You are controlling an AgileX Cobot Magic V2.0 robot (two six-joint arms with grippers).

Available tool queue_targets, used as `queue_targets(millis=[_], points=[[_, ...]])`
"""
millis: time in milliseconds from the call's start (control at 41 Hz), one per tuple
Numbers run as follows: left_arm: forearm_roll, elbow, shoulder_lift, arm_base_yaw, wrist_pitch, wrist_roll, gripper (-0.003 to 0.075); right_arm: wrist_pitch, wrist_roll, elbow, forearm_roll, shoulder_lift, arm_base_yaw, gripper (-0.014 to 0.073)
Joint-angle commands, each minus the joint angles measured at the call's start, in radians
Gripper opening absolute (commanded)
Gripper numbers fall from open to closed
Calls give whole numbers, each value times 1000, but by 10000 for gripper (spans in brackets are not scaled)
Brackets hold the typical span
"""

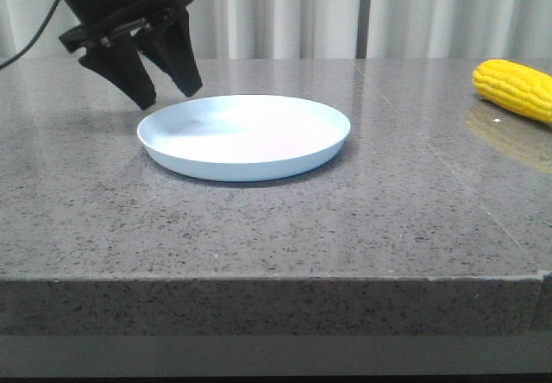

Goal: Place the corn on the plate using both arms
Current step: 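Set the plate down, open the left gripper and raise it away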

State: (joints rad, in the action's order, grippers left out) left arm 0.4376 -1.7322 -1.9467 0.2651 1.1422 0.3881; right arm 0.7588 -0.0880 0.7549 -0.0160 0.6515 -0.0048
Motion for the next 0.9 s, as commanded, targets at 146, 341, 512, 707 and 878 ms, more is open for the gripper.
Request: queue_targets(millis=[146, 341, 512, 707, 878], points=[[-54, -169, 116, 48, 83, -43, 513, -67, 2, 23, -14, 7, -5, 625], [-438, -177, 207, 201, 113, -208, 513, -67, 2, 23, -14, 7, -5, 625], [-492, -150, 305, 302, 80, -263, 513, -67, 2, 23, -14, 7, -5, 625], [-492, -5, 475, 355, -37, -300, 513, -67, 2, 23, -14, 7, -5, 625], [-492, 182, 636, 360, -120, -320, 513, -67, 2, 23, -14, 7, -5, 625]])
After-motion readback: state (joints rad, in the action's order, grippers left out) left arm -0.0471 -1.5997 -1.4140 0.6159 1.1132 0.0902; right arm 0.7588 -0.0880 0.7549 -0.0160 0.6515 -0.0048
